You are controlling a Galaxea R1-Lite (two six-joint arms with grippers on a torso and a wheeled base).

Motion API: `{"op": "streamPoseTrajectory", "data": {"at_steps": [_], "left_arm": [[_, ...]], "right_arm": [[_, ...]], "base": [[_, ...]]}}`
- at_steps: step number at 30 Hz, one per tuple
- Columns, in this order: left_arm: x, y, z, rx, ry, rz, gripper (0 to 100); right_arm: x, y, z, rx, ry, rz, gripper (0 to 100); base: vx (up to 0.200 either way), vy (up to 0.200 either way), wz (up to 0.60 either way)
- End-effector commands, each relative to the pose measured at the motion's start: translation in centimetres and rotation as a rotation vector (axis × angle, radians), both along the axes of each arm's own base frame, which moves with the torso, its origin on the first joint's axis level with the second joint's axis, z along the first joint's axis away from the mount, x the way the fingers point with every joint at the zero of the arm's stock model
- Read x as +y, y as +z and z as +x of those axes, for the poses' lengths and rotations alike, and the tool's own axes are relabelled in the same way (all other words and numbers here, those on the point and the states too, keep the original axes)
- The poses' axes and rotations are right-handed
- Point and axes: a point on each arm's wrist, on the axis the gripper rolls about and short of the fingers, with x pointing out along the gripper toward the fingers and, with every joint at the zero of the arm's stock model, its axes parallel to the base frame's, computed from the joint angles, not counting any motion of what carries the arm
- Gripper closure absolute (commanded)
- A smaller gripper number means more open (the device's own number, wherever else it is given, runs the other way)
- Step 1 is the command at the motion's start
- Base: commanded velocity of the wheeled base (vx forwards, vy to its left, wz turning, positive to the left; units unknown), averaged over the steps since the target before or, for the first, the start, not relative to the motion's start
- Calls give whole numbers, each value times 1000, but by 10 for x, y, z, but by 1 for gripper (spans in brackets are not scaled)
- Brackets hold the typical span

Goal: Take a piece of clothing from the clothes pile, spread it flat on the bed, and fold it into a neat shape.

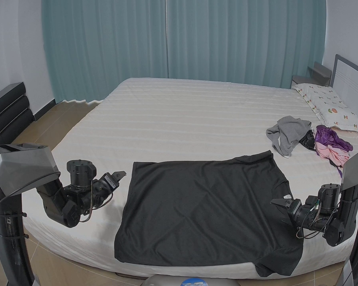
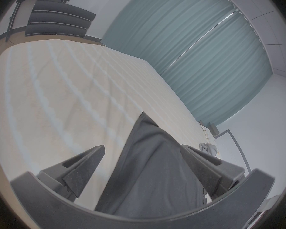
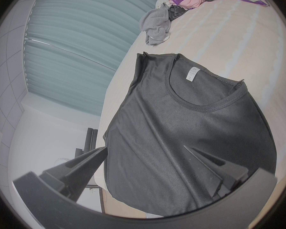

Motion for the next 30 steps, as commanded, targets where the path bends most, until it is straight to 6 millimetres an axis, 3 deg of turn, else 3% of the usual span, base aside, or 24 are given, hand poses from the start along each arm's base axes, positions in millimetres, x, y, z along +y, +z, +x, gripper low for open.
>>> {"op": "streamPoseTrajectory", "data": {"at_steps": [1, 4, 6, 9, 12, 30], "left_arm": [[-18, -11, 59, 48, -3, -24, 0], [-27, -15, 77, 61, -5, -15, 0], [-39, -11, 99, 28, -6, -35, 0], [-44, -13, 113, 19, 8, -29, 0], [-50, -17, 145, -48, 138, 14, 0], [-55, -34, 175, 38, 128, -13, 0]], "right_arm": [[-4, -4, 3, 2, -18, 12, 0], [-4, -5, 5, 16, -35, 38, 0], [-3, -4, 6, 17, -45, 54, 0], [-2, -5, 6, 20, -43, 53, 0], [1, -6, 5, 27, -32, 47, 0], [3, -5, 2, 33, -28, 49, 0]], "base": [[0, 0, 0], [0, 0, 0], [0, 0, 0], [0, 0, 0], [0, 0, 0], [0, 0, 0]]}}
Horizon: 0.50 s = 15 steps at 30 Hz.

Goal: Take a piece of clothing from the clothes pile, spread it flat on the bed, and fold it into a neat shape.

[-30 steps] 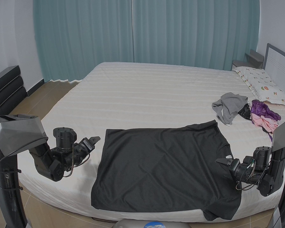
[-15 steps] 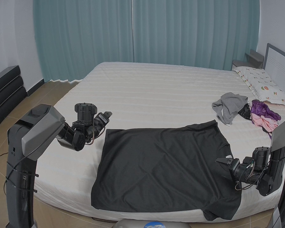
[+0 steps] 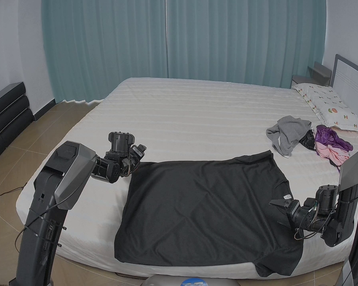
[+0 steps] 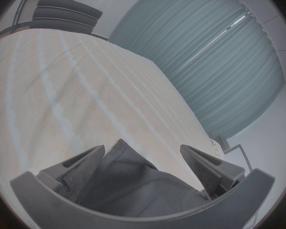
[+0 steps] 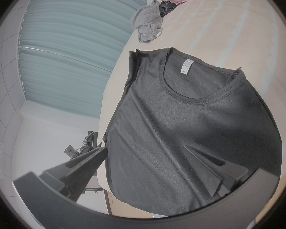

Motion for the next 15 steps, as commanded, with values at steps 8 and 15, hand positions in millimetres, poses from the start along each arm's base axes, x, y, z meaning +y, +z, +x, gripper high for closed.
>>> {"op": "streamPoseTrajectory", "data": {"at_steps": [8, 15], "left_arm": [[-3, -19, 7, 11, 31, 20, 0], [-8, -27, 7, 49, 13, 34, 100]], "right_arm": [[2, 1, 0, -13, 6, -1, 0], [2, 3, 0, -19, 4, 6, 0]], "base": [[0, 0, 0], [0, 0, 0]]}}
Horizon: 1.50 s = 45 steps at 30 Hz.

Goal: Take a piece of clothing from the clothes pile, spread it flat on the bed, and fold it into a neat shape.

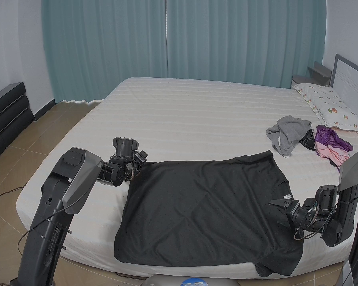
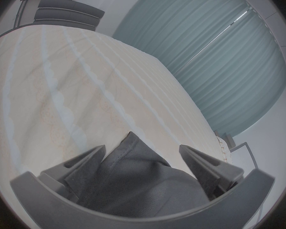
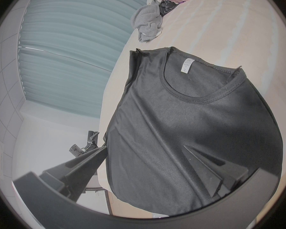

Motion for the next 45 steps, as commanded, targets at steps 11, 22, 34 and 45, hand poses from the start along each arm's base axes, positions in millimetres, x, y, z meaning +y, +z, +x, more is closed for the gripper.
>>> {"op": "streamPoseTrajectory", "data": {"at_steps": [11, 22, 34, 45], "left_arm": [[2, 2, 10, -33, 35, 11, 100], [36, 13, 17, -51, 39, 71, 100], [34, 42, 17, -107, 25, 71, 100], [33, 41, 18, -120, 37, 67, 100]], "right_arm": [[6, 5, 17, -80, 1, -1, 0], [19, 17, 82, -216, -12, -106, 0], [-1, 5, 182, -222, -80, -294, 0], [-37, 8, 219, -243, -99, -405, 0]], "base": [[0, 0, 0], [0, 0, 0], [0, 0, 0], [0, 0, 0]]}}
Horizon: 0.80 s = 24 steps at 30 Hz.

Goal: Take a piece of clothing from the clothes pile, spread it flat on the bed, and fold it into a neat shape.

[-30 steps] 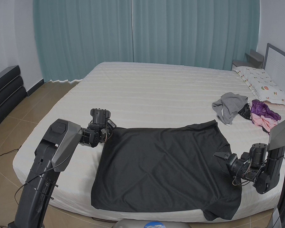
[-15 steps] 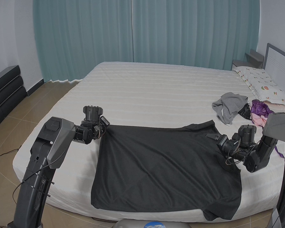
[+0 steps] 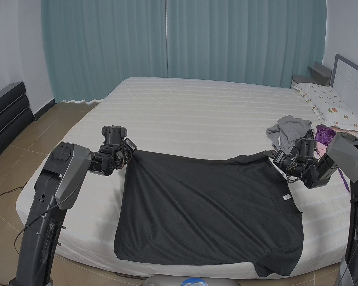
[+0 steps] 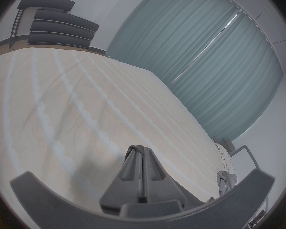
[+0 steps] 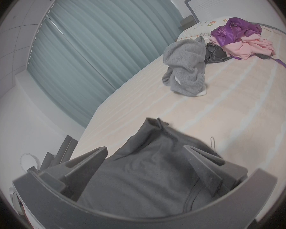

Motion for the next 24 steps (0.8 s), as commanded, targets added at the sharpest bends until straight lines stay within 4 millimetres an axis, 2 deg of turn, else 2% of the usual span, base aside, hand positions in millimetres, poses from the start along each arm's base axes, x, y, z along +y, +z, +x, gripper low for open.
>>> {"op": "streamPoseTrajectory", "data": {"at_steps": [1, 3, 9, 20, 21, 24], "left_arm": [[-1, 7, 0, -12, 6, 0, 100], [-7, 8, -1, -14, -3, 1, 100], [-14, 6, -3, -10, -13, 0, 100], [-20, 3, -4, -4, -22, 2, 100], [-20, 3, -4, -4, -20, 3, 100], [-20, 3, -4, -5, -14, 6, 100]], "right_arm": [[-18, -12, 20, 2, -26, -13, 0], [-20, -20, 32, 28, -28, -17, 0], [-23, -41, 45, 26, -12, -71, 0], [-27, -65, 53, 23, 12, -134, 0], [-27, -66, 53, 25, 14, -134, 100], [-27, -67, 53, 25, 12, -134, 100]], "base": [[0, 0, 0], [0, 0, 0], [0, 0, 0], [0, 0, 0], [0, 0, 0], [0, 0, 0]]}}
